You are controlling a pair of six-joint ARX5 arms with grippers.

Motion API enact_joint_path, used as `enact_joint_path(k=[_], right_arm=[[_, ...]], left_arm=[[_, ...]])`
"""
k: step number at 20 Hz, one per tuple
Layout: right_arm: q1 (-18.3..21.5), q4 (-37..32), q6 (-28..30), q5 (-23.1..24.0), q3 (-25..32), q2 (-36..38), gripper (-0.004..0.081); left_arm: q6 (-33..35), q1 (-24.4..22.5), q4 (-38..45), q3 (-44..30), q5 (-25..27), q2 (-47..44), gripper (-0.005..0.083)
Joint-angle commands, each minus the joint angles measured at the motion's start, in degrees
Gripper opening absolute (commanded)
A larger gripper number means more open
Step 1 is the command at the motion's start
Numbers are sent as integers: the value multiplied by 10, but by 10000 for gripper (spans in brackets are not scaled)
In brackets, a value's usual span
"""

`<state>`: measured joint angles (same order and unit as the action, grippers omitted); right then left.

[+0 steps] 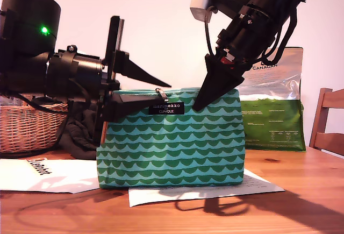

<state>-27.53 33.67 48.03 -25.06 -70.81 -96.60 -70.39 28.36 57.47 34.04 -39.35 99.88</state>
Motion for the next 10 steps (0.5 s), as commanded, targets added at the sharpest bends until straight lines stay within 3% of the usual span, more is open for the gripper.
enact_joint_path(k=[1,5,10], right_arm=[[-6,-2,-1,-4,5,-1,-13],[-6,-2,-1,-4,5,-1,-13],[-6,-2,-1,3,5,-1,-13]], left_arm=[[7,2,-7,1,0,3,160],[16,2,-8,1,0,3,-14],[10,-2,16,1,-27,3,-24]])
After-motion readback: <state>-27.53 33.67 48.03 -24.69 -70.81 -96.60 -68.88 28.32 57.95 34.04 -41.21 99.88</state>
